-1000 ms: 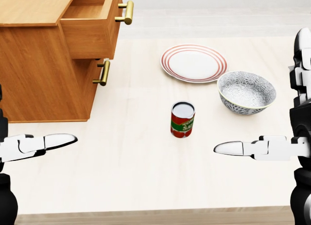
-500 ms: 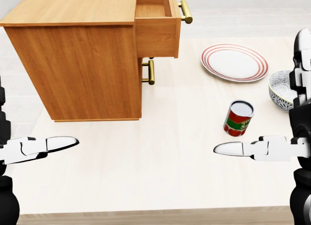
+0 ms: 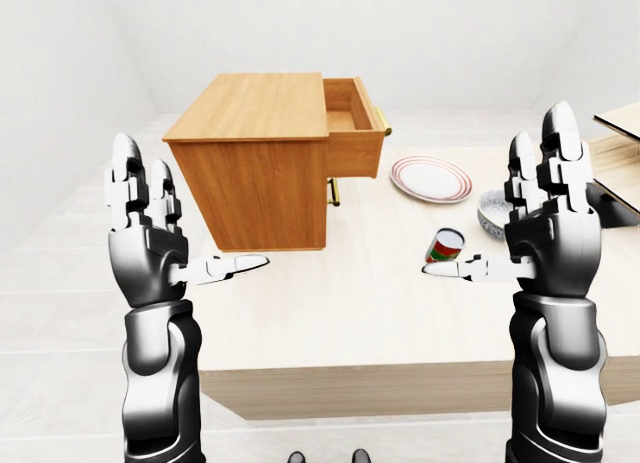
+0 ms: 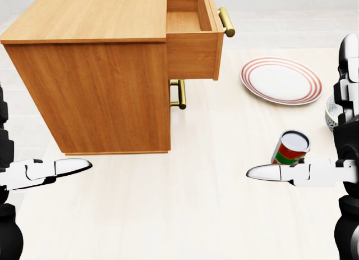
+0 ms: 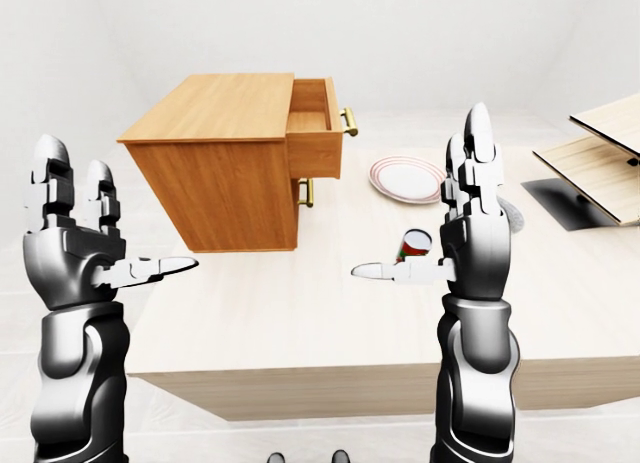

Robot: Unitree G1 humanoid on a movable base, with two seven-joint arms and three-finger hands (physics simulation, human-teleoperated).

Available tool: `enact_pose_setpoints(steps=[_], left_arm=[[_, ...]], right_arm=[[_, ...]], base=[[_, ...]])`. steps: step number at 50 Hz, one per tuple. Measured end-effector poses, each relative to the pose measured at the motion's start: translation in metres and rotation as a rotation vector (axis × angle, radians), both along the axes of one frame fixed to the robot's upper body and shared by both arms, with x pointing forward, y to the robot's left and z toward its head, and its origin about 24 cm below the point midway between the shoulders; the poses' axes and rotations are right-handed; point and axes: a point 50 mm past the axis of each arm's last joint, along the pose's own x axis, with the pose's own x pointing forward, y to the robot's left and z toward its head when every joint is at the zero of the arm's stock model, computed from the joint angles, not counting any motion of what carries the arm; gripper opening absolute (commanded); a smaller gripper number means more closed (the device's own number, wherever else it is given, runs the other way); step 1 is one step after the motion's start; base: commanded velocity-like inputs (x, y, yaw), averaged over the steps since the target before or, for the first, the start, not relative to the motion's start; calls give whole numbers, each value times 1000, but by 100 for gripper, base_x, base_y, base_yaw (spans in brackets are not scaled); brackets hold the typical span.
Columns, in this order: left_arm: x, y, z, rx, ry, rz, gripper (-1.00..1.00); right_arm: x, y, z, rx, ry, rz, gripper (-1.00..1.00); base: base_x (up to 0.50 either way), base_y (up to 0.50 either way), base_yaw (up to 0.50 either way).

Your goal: Close the top drawer of the cabinet.

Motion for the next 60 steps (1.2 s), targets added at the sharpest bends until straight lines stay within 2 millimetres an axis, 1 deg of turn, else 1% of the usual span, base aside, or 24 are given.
enact_pose_setpoints(steps=[26,44,60], left_arm=[[0,-1,-2,0,8,-5,100],[-1,-2,-3,5,10,-10,100],[-3,-4,-3,7,11,-19,100]], right_arm=[[0,0,-4,-3,20,-2,100],[2,-1,-7,8,34,-12,100],[15,-3,-9,36,52,-11,100]], base=[[41,0,0],[2,0,0],[0,0,0]])
